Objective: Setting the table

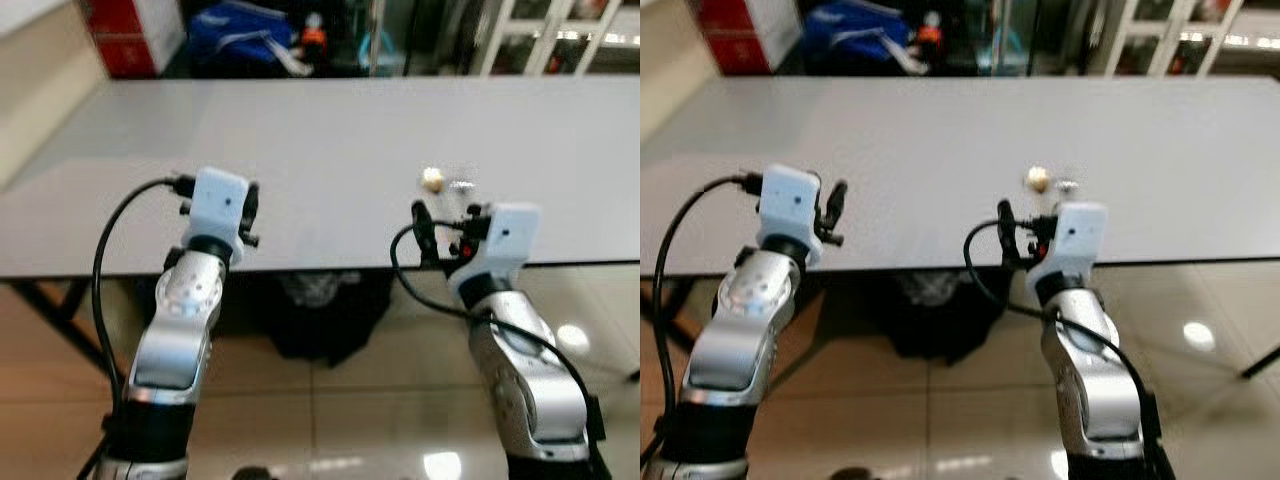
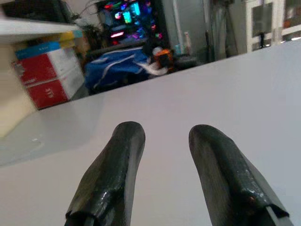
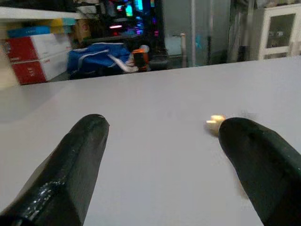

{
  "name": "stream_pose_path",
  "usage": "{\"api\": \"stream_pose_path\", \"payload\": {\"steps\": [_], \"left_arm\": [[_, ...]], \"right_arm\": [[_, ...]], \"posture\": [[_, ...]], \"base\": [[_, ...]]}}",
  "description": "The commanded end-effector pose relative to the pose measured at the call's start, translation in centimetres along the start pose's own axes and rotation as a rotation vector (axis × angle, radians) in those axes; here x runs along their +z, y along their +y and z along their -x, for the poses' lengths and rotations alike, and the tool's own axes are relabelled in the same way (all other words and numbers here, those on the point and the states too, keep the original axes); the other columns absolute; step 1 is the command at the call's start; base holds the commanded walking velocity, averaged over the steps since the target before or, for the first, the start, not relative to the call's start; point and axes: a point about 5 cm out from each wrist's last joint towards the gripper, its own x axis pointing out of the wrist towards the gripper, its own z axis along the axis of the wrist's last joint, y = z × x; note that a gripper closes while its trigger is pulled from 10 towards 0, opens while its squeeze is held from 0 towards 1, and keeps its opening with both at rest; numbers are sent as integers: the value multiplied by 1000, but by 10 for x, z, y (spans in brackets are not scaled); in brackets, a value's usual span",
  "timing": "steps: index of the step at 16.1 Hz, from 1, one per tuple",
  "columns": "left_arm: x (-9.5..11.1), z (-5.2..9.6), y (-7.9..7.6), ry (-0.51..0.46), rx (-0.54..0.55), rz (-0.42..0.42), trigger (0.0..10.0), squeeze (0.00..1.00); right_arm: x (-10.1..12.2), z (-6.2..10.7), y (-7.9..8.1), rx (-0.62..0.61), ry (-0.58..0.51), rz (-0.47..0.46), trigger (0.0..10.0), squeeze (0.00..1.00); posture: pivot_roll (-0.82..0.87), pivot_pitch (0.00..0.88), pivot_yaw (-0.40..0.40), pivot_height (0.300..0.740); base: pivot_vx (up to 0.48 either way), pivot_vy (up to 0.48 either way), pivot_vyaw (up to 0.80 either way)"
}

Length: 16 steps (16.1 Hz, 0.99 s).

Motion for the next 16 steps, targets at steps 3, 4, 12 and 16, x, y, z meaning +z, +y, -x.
{"api": "stream_pose_path", "payload": {"steps": [3, 4, 12, 16], "left_arm": [[-4, 0, 6, 26, 32, -6, 10000, 0], [-4, 0, 6, 26, 32, -7, 10000, 0], [-4, -1, 7, 32, 34, -19, 10000, 0], [-3, -2, 7, 28, 33, -24, 10000, 0]], "right_arm": [[5, -8, 8, 32, -22, 10, 10000, 0], [5, -9, 8, 32, -24, 15, 10000, 0], [5, -13, 11, 50, -34, 20, 10000, 0], [6, -16, 13, 52, -41, 13, 10000, 0]], "posture": [[35, 46, 2, 740], [40, 49, -2, 740], [48, 58, -8, 740], [53, 56, -11, 740]], "base": [[0, 480, 0], [0, 480, 0], [0, 480, 0], [0, 480, 0]]}}
